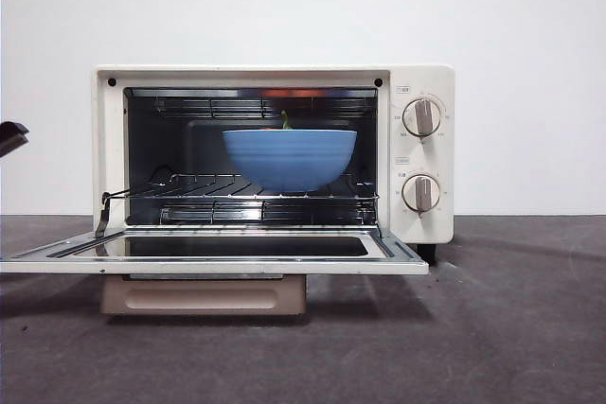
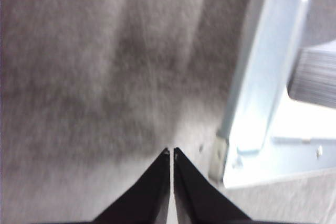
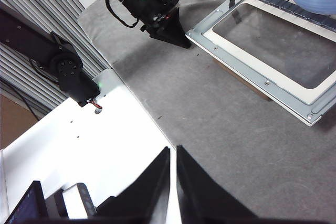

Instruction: Place pumpkin in the steamer

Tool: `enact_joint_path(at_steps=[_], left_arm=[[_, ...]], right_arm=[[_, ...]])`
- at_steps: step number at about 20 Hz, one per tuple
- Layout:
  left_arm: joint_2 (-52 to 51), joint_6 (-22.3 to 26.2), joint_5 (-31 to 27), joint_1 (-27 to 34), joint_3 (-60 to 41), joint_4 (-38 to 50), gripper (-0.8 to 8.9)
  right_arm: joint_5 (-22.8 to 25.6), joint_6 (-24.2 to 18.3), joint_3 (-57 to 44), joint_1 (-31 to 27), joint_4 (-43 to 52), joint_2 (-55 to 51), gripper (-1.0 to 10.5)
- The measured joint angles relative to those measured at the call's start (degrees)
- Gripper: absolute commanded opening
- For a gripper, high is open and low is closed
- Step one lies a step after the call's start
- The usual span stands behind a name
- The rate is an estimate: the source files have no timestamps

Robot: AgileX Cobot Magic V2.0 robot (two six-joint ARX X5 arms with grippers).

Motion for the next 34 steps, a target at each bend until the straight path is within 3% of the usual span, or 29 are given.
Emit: enact_joint_path(at_steps=[11,19,34], left_arm=[[2.2,-4.2,4.4,0.7,-0.1,5.2,0.14],[2.2,-5.9,10.9,1.6,0.7,6.1,0.14],[-2.1,-7.6,15.8,1.1,16.9,7.4,0.14]], right_arm=[[0.0,0.2,0.0,0.0,0.0,0.0,0.1],[0.7,0.6,0.0,0.0,0.0,0.1,0.1],[0.9,1.4,0.0,0.0,2.2,2.5,0.1]])
